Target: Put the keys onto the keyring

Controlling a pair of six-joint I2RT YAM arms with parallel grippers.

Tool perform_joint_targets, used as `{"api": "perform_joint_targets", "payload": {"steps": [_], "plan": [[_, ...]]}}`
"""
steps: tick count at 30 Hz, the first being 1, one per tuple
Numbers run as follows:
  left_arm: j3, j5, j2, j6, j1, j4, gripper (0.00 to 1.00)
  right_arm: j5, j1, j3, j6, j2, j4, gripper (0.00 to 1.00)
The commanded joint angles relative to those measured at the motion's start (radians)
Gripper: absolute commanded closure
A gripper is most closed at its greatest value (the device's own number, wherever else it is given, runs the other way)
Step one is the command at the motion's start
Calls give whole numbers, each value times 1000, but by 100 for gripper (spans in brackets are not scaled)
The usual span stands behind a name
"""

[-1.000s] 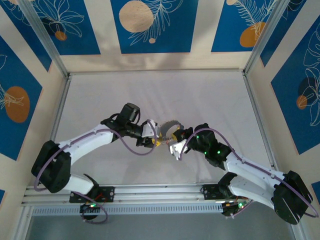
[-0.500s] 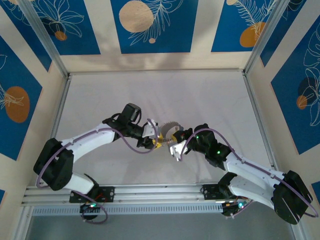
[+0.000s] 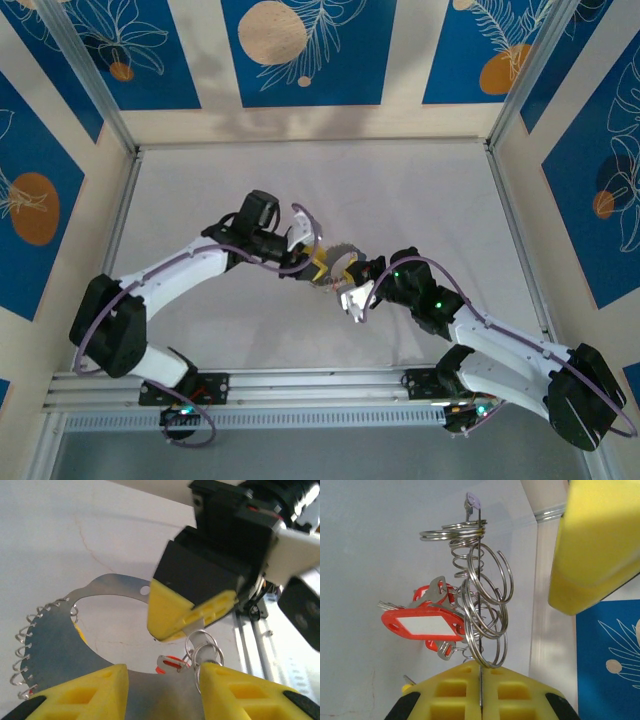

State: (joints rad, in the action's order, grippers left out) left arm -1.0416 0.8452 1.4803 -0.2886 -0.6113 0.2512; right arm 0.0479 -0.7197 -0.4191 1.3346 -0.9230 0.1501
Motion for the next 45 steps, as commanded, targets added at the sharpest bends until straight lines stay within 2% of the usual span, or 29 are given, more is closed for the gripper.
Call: {"api": "perform_joint_targets", "payload": {"steps": [1, 7, 11, 17, 21, 30, 33, 36, 45], "plan": [[-99, 39, 29, 146, 6, 153, 59, -22, 5, -44, -20, 10, 30, 100], [-210, 141, 94, 309, 8, 346, 58, -46, 8, -77, -67, 14, -7, 100], [-245, 150, 144, 287, 6, 477, 59, -64, 9, -91, -72, 5, -29, 100], [-271, 109, 162, 251, 8, 514, 63, -77, 9, -99, -84, -10, -23, 100], [-260, 150, 167, 243, 11, 514, 69, -79, 9, -98, -89, -20, -17, 100], [-224, 209, 152, 227, 13, 517, 68, -82, 10, -99, -96, -22, -21, 100], [-221, 180, 153, 224, 14, 520, 68, -82, 9, -99, -94, -18, -26, 100], [-224, 140, 150, 222, 14, 518, 64, -83, 8, -96, -96, -17, -29, 100], [-229, 154, 164, 212, 9, 536, 63, -79, 5, -96, -96, -14, -30, 100]]}}
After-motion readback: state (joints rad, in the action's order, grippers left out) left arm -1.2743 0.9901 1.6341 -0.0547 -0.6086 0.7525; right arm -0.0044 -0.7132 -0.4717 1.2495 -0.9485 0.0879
